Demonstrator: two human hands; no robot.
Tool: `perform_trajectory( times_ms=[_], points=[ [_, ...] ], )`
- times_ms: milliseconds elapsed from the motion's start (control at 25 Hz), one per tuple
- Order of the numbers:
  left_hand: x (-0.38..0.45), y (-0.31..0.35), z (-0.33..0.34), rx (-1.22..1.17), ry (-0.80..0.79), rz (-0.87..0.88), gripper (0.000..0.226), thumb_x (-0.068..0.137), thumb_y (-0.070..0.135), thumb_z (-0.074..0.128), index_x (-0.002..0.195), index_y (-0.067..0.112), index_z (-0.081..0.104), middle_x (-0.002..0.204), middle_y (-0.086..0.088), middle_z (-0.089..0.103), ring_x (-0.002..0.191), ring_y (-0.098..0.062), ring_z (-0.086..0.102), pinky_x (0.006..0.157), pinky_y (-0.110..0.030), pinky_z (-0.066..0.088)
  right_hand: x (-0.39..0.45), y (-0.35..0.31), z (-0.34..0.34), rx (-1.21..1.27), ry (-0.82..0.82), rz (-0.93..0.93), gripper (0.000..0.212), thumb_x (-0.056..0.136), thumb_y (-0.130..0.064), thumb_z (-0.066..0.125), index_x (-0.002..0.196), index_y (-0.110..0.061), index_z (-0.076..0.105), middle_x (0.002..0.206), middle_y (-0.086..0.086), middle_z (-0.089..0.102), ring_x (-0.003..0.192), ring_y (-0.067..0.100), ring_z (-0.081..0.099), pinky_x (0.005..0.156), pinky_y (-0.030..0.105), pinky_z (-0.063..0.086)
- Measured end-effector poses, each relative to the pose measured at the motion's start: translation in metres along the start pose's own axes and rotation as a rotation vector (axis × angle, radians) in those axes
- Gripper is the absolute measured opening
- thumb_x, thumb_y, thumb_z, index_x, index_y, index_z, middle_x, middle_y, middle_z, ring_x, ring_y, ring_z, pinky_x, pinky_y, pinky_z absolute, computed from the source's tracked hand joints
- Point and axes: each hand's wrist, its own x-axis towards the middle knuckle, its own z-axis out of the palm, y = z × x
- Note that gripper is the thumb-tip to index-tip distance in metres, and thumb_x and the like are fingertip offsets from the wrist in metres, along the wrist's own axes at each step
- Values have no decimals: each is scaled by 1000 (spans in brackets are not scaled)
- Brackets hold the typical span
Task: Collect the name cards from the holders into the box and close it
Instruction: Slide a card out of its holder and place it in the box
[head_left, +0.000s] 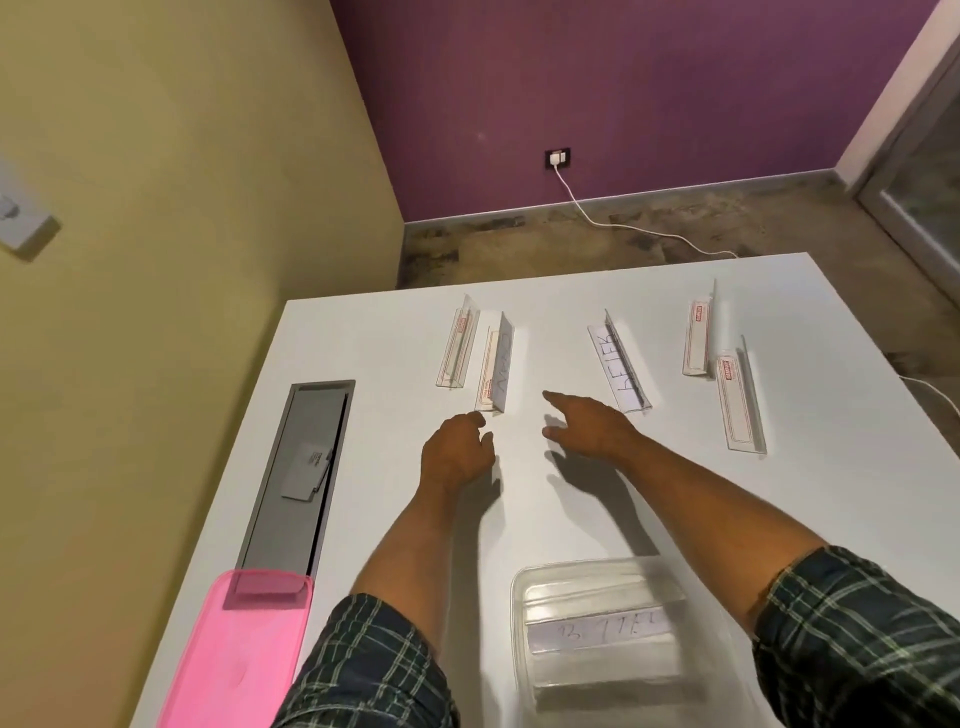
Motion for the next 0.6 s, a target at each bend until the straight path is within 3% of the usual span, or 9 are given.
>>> perform_trajectory(
  times_ms=[120,240,440,600],
  points=[
    [28,-4,10,-120,9,-67,44,97,34,51,138,19,56,134,-1,63,125,-23,57,100,-40,48,28,-3,12,54,-51,25,71,92,-44,55,156,-33,25,155,-1,42,137,25,44,108,45,41],
    [49,-2,22,-291,32,-136,37,100,25,50,132,12,61,132,-8,65,123,-28,59,100,-34,46,49,-5,26,93,-106,57,75,88,-48,57,155,-36,26,148,2,50,131,28,50,105,44,43],
    [73,2,45,-543,133,-224,25,99,22,51,99,10,73,92,-5,74,89,-27,66,73,-25,42,72,-16,43,151,-117,44,83,80,-50,59,153,-32,24,146,5,51,128,31,54,101,46,48],
    [85,5,53,-693,127,-300,25,95,21,52,82,14,72,73,-3,73,73,-24,69,68,-32,53,83,-22,46,116,-84,-27,82,82,-43,70,152,-24,30,147,4,51,129,27,53,102,45,46]
  ],
)
